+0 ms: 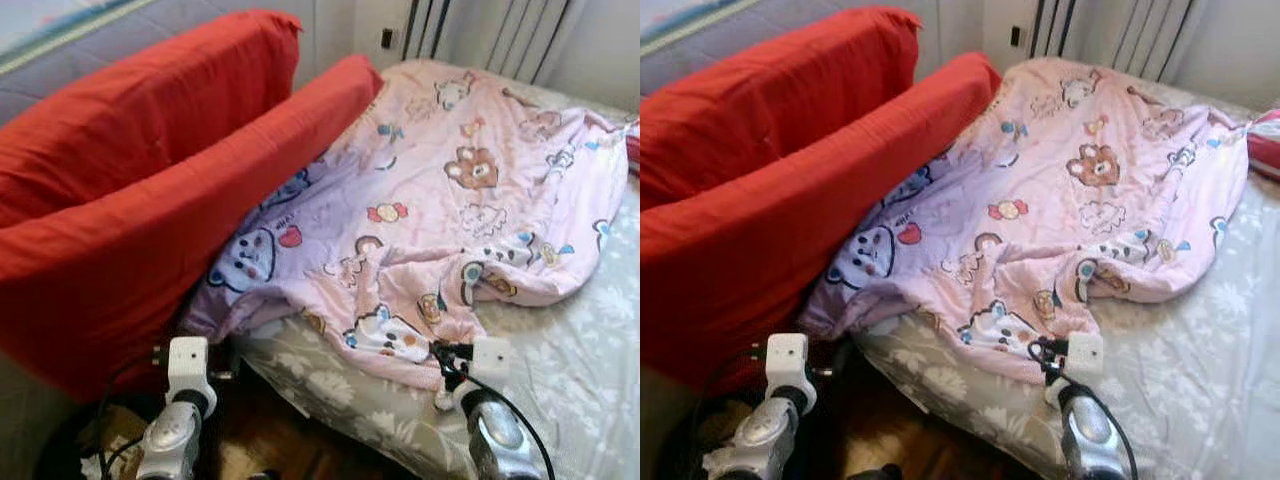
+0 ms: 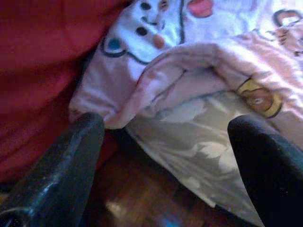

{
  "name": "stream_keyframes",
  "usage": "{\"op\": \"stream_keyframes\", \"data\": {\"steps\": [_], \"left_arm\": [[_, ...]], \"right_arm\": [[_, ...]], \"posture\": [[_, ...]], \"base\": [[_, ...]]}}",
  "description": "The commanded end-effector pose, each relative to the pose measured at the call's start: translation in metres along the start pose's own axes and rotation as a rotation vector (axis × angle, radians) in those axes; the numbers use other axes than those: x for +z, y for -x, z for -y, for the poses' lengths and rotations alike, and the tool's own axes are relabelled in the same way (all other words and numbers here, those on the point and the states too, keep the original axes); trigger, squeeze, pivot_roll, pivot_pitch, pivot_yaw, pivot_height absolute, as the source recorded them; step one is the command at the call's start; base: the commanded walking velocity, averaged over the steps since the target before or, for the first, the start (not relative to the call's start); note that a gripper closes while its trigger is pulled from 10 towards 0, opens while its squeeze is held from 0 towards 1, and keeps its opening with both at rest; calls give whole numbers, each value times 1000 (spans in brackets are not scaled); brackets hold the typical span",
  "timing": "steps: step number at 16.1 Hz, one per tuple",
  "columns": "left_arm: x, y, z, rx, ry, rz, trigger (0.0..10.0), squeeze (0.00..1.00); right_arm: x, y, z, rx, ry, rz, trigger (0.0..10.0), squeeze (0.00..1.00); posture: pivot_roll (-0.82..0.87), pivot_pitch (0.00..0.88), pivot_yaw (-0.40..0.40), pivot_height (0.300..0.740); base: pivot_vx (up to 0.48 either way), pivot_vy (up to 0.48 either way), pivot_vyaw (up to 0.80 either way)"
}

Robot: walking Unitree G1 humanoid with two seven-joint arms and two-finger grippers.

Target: Clean up the room

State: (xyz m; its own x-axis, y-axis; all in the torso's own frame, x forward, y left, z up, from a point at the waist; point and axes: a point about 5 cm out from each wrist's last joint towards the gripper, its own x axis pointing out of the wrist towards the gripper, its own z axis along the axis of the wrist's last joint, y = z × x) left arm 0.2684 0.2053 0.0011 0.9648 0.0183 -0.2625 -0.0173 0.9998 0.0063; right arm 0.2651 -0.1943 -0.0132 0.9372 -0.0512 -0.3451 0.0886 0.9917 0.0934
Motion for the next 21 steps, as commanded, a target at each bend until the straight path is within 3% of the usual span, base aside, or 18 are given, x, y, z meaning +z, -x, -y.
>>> {"op": "stream_keyframes", "data": {"steps": [1, 4, 8, 11, 21], "left_arm": [[-10, 9, -2, 11, 13, -9, 10000, 0], [-5, 11, -4, 27, 17, 35, 10000, 0], [10, -2, 5, -3, 11, 70, 10000, 0], [12, -2, 5, -10, 3, 75, 10000, 0], [13, -2, 5, -12, 11, 75, 10000, 0]], "right_arm": [[-6, 6, 2, 1, 8, 11, 10000, 0], [-9, 11, -1, 11, -1, 46, 10000, 0], [-2, 3, -10, 21, -26, 35, 10000, 0], [3, 1, -12, 27, -30, 55, 10000, 0], [6, -3, -20, 41, -36, 57, 10000, 0]], "posture": [[139, 219, -31, 740], [140, 237, -37, 740], [139, 242, -30, 740], [143, 246, -29, 740], [146, 256, -31, 740]], "base": [[0, 0, 0], [0, 0, 0], [0, 0, -183], [82, 0, -669], [201, 0, 0]]}}
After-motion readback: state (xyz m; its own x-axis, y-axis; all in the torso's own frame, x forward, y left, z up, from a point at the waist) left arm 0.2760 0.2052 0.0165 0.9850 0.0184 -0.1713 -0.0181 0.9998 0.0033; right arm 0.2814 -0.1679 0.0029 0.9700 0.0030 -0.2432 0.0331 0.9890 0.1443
